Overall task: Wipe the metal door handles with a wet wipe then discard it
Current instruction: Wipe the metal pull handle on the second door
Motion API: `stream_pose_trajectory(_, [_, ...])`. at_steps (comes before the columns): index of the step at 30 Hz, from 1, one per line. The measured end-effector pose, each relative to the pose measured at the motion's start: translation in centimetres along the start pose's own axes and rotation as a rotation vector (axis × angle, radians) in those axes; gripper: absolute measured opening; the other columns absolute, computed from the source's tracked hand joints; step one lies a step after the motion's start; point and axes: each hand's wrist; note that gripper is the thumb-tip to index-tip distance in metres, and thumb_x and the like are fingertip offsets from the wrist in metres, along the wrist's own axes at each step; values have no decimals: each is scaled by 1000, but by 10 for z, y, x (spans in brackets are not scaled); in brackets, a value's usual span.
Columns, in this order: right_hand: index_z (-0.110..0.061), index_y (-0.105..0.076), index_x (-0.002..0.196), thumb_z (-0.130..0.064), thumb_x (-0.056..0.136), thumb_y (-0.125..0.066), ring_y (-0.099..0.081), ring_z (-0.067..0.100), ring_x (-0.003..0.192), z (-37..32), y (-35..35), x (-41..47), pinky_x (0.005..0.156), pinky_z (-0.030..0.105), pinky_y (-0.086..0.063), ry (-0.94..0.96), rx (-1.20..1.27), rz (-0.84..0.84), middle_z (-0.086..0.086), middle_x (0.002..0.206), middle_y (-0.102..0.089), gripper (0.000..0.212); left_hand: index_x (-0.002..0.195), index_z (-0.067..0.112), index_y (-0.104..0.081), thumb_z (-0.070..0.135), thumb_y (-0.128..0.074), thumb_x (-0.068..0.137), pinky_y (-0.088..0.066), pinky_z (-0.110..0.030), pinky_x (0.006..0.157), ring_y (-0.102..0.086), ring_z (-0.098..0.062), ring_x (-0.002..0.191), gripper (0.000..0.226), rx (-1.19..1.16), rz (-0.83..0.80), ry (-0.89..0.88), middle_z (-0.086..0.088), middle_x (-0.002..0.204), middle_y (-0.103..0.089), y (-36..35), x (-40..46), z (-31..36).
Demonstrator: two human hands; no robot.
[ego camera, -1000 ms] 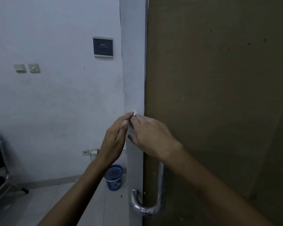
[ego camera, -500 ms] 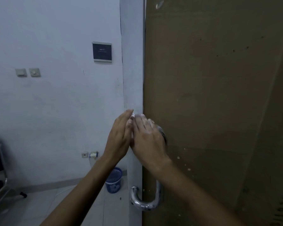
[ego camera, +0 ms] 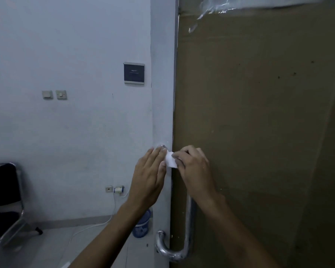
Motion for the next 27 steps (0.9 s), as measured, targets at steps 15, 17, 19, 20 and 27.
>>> stream_pose_trajectory(15, [-22,-69,112,-19,98,-53,-60,0,97,30,23,19,83,16,-50,-250,472,-213,-7,111,-65,21,140,28,-39,39,-18,104,-18,-15,115,-22,6,140,44,-183,-2,-104,11,148,-36,-17,9,-11])
stream_pose_trajectory(17, [-23,-70,111,-18,98,-53,-60,-2,99,33,20,12,83,13,-49,-260,518,-176,-10,111,-64,21,120,27,-49,37,-18,104,-33,-17,105,-41,-1,125,36,-289,-53,-126,6,128,-49,-13,20,-23])
stream_pose_trajectory(19, [-22,-70,111,-19,99,-53,-60,-2,100,34,18,7,85,15,-50,-271,564,-160,-11,111,-64,21,107,25,-50,39,-15,103,-40,-19,89,-50,-8,105,38,-323,-127,-134,7,109,-51,-7,35,-30])
stream_pose_trajectory(20, [-21,-70,111,-20,99,-53,-60,-2,101,34,18,5,85,16,-50,-273,574,-153,-10,111,-64,21,102,25,-50,40,-14,103,-41,-20,84,-50,-9,99,39,-300,-161,-136,7,104,-52,-5,41,-33])
stream_pose_trajectory(27, [-26,-63,122,-36,102,-41,-59,-4,108,41,6,0,94,22,-50,-351,642,-172,-13,118,-65,31,97,17,-54,37,-16,101,-42,-27,83,-49,-13,88,43,-149,-259,-174,-1,98,-56,5,50,-22])
Point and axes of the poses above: each hand's wrist, its own x-axis towards the middle knuckle, its own y-axis out of the back of the hand, z = x × y
